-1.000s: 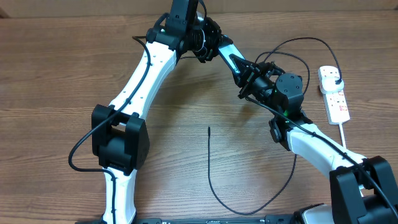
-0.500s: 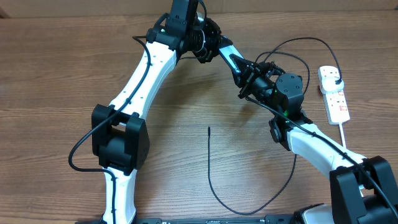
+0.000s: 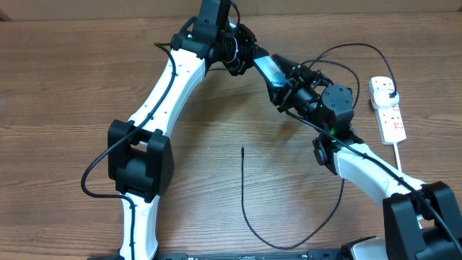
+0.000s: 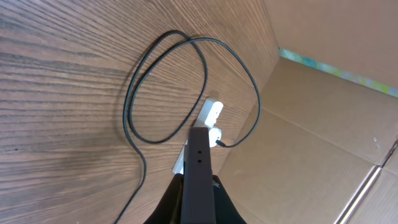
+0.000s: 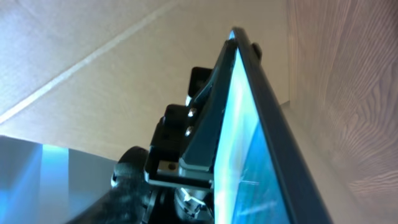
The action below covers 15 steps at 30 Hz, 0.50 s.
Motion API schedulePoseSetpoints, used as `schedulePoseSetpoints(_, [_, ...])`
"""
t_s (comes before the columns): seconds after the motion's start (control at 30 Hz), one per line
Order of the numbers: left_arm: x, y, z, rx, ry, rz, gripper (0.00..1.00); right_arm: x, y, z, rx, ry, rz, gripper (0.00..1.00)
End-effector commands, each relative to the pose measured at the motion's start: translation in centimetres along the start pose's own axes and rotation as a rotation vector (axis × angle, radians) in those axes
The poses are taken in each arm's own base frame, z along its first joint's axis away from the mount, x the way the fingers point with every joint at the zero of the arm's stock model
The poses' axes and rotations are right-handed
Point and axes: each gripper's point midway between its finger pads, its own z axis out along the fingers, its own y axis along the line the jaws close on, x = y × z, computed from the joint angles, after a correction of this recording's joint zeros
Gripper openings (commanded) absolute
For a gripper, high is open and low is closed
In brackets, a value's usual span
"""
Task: Plug charger to phone and switch on socket
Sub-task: 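Open the right gripper and raise the phone with the left gripper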
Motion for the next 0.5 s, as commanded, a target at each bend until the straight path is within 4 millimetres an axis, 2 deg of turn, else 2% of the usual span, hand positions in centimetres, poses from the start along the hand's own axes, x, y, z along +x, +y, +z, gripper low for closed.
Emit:
schedulePoseSetpoints(0.0, [0.8,-0.4,0.3,0.012,0.025,0.011,0.04,1.1,0.9,0.2,-0.015,0.032,0.127,0.87])
schedulePoseSetpoints(0.07, [0.6,-0.4,0.3,0.012,0.023,0.010,0.04,1.1,0.9,0.2,-0.015,0.032,0.127,1.00])
schedulePoseSetpoints(0.27, [-0.9,-0.2,-0.6,0.021,-0.001,-0.004,0.04,1.1,0.9,0.1,-0.011,0.037,0.104,1.00])
schedulePoseSetpoints(0.37, [-2.1,0.0,-1.6,0.035,-0.008,0.040,0.04,1.3,0.3,0.1,0.019,0.050,0.093,1.00])
schedulePoseSetpoints(0.47, [-3.7,0.2,-3.1,0.059,-0.014,0.129,0.04,1.3,0.0,-0.1,0.039,0.070,0.008,1.00])
